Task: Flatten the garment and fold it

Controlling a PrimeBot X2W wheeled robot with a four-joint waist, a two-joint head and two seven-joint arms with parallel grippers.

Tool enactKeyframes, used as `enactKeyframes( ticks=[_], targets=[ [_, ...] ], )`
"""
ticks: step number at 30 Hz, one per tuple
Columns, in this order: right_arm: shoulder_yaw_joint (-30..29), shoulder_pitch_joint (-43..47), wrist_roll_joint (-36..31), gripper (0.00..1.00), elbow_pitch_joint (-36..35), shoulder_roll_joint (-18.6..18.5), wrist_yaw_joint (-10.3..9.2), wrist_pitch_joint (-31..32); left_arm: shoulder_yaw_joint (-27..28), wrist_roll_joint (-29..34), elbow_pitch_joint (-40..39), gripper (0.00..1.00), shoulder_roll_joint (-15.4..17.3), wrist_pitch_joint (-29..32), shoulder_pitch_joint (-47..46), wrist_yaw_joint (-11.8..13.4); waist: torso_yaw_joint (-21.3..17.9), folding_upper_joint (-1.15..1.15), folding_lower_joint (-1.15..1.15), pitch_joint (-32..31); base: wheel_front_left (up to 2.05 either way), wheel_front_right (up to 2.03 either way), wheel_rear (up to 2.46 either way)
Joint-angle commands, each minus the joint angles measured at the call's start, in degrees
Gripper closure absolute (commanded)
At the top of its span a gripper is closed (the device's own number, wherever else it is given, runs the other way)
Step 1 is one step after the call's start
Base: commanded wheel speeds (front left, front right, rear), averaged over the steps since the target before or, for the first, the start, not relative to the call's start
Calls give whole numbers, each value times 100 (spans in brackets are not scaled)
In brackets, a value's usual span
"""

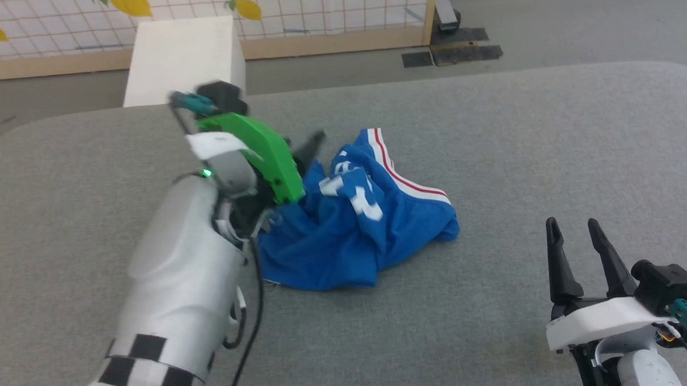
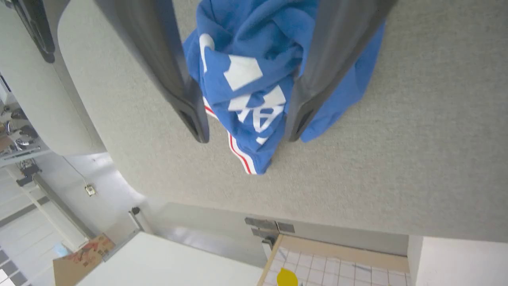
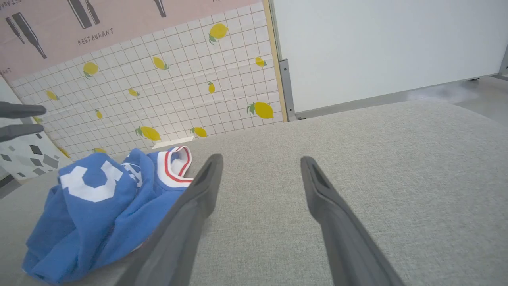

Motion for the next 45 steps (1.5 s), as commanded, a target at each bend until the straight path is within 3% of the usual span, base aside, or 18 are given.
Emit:
enactKeyframes(
  ticks=[1, 9, 10, 16, 21, 29, 45],
  targets=[
    [-15, 48, 14, 0, -11, -3, 26, -34, 110, -64, -163, 0, 133, -229, -69, 46, 138, 0, -1, -109, 0, 0, 0],
    [-62, 72, -15, 0, -31, -3, 26, -34, 766, 276, -1138, 0, 784, -1993, 363, 275, 343, 0, -1, -189, 0, 0, 0],
    [-69, 73, -11, 0, -24, -3, 26, -34, 881, 578, -1434, 0, 1023, -2654, 706, 408, 377, 0, -1, -240, 0, 0, 0],
    [-85, 107, -20, 0, -36, -3, 26, -34, 897, 1161, -1927, 0, 1399, -3528, 1647, 660, 399, 0, -1, -357, 0, 0, 0],
    [-124, 139, -60, 0, -108, -3, 26, -34, 866, 1540, -2277, 0, 1541, -3789, 2459, 894, 395, 0, -1, -385, 0, 0, 0],
    [-138, 158, -96, 0, -168, -3, 26, -34, 903, 1730, -2514, 0, 1537, -3884, 3353, 1024, 356, 0, -1, -381, 0, 0, 0],
    [-26, 354, 9, 0, -149, -3, 26, -34, 969, 1737, -2719, 0, 1166, -3907, 4170, 872, 343, 0, -1, -435, 0, 0, 0]
  ],
)
